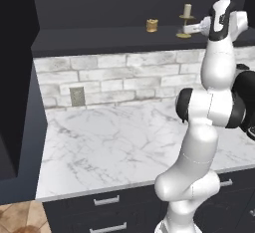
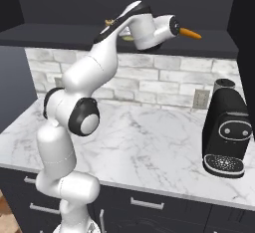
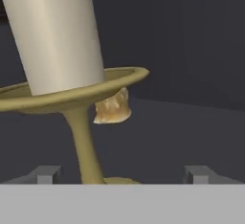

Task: Pick the candle and candle from the dining table and place them in the open cabinet. Close the cabinet after placing the objects.

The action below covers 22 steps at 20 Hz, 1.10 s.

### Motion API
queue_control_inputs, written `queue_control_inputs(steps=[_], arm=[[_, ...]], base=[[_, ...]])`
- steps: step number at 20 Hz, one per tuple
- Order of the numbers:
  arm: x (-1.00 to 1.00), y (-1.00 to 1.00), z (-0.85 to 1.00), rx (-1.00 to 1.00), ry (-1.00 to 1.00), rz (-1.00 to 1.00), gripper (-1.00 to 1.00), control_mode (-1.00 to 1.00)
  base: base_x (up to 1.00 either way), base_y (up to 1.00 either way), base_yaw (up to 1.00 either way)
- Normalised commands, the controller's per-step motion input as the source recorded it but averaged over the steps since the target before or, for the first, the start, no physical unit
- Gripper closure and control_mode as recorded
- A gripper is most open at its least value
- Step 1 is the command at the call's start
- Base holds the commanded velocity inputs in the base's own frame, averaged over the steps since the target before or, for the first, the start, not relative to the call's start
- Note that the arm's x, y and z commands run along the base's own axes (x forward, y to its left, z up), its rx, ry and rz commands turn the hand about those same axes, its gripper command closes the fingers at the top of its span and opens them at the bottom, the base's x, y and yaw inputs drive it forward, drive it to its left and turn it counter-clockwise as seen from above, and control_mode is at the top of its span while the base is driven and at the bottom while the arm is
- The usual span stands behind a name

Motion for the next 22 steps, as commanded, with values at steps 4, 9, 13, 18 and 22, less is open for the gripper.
queue_control_inputs(steps=[4, 9, 13, 18, 22], arm=[[-0.36, 0.00, 0.03, 0.00, -0.09, 0.02, -1.00, -1.00], [-0.64, 0.04, 0.12, 0.00, -0.14, -0.01, -1.00, -1.00], [-0.67, 0.06, 0.07, 0.00, -0.16, -0.04, -1.00, -1.00], [-0.68, 0.08, 0.00, 0.00, -0.14, -0.08, -1.00, -1.00], [-0.62, 0.21, -0.03, 0.00, -0.10, -0.09, -1.00, -1.00]], base=[[0.00, 0.00, 0.00], [0.00, 0.00, 0.00], [0.00, 0.00, 0.00], [0.00, 0.00, 0.00], [0.00, 0.00, 0.00]])
